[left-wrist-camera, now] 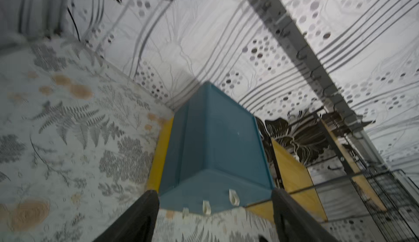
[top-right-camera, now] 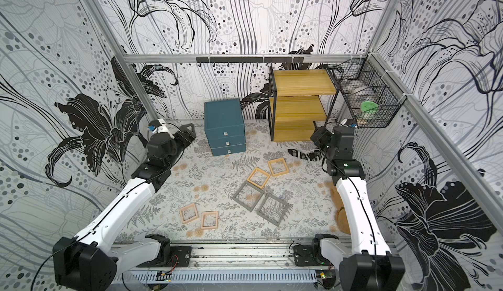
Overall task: Place the brooch boxes into the drawer by color
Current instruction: Open the drawer in the storage box.
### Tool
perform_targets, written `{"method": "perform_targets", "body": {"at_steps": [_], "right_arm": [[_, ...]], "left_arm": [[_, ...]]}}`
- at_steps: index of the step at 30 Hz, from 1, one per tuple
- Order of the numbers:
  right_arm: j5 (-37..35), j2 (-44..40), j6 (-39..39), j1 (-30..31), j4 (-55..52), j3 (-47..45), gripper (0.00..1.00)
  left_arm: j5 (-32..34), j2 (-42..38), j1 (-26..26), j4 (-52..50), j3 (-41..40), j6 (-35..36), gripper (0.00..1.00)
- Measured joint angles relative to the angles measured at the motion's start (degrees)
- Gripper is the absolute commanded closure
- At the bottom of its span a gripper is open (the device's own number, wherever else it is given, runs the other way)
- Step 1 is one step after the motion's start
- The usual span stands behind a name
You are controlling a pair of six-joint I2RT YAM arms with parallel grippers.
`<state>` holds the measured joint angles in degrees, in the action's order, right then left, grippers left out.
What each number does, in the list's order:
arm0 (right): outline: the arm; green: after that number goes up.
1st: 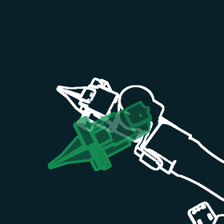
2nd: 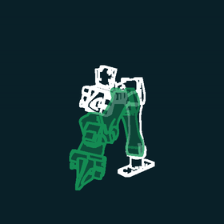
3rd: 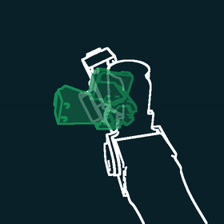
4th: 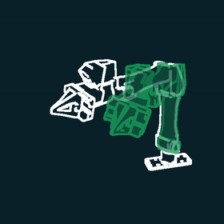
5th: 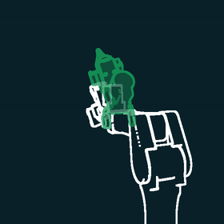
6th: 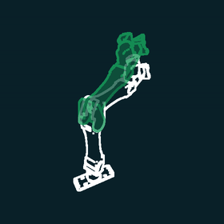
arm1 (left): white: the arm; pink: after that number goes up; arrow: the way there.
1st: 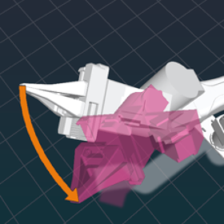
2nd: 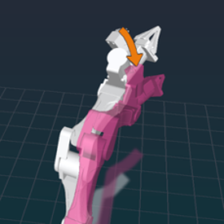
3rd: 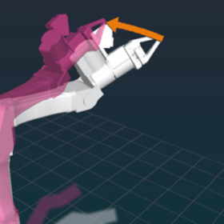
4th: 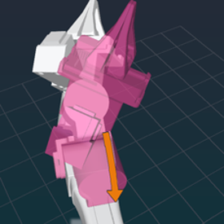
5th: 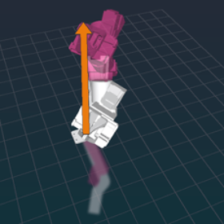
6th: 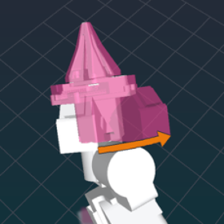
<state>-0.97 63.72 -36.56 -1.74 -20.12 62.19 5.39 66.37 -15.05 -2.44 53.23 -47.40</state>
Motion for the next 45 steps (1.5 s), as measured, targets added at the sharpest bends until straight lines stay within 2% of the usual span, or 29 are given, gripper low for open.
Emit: {"method": "perform_targets", "body": {"at_steps": [3, 8, 14, 19, 22, 24, 28, 31, 37, 45], "right_arm": [[4.33, -0.15, -1.31, 0.0, -2.67, -2.27, 0.19], [11.74, -0.09, -3.65, 1.49, -2.43, -5.22, 0.24], [16.55, 5.84, -6.01, 11.02, 0.28, -4.44, 0.28], [18.16, 15.17, -7.45, 18.64, 2.32, 1.9, 0.28], [18.86, 18.69, -8.5, 20.83, 3.91, 5.46, 0.28], [19.08, 20.65, -9.25, 21.79, 4.52, 7.85, 0.28], [19.65, 24.46, -11.5, 24.0, 6.54, 12.09, 0.3], [19.98, 26.67, -13.9, 26.23, 8.96, 13.16, 0.32], [21.2, 29.64, -21.33, 29.14, 14.69, 12.83, 0.33], [22.93, 34.21, -31.32, 31.19, 23.91, 12.52, 0.37]], "left_arm": [[-4.68, -0.66, -2.23, 1.09, -4.59, -6.32, 0.33], [-8.37, -0.07, -4.7, 6.64, -9.86, -15.72, 0.44], [-10.4, 4.26, -6.27, 16.06, -10.38, -23.28, 0.5], [-10.58, 7.56, -6.78, 22.01, -10.62, -27.43, 0.51], [-10.36, 8.74, -6.78, 22.34, -10.23, -28.35, 0.5], [-9.79, 8.87, -6.75, 20.83, -9.16, -28.3, 0.48], [-7.89, 8.74, -5.81, 13.38, -3.21, -26.01, 0.35], [-7.82, 8.22, -3.3, 9.94, 0.24, -24.24, 0.3], [-10.1, 12.09, 2.75, 3.26, 7.58, -19.3, 0.27], [-11.63, 22.45, 4.04, -6.51, 22.14, -7.89, 0.28]]}}
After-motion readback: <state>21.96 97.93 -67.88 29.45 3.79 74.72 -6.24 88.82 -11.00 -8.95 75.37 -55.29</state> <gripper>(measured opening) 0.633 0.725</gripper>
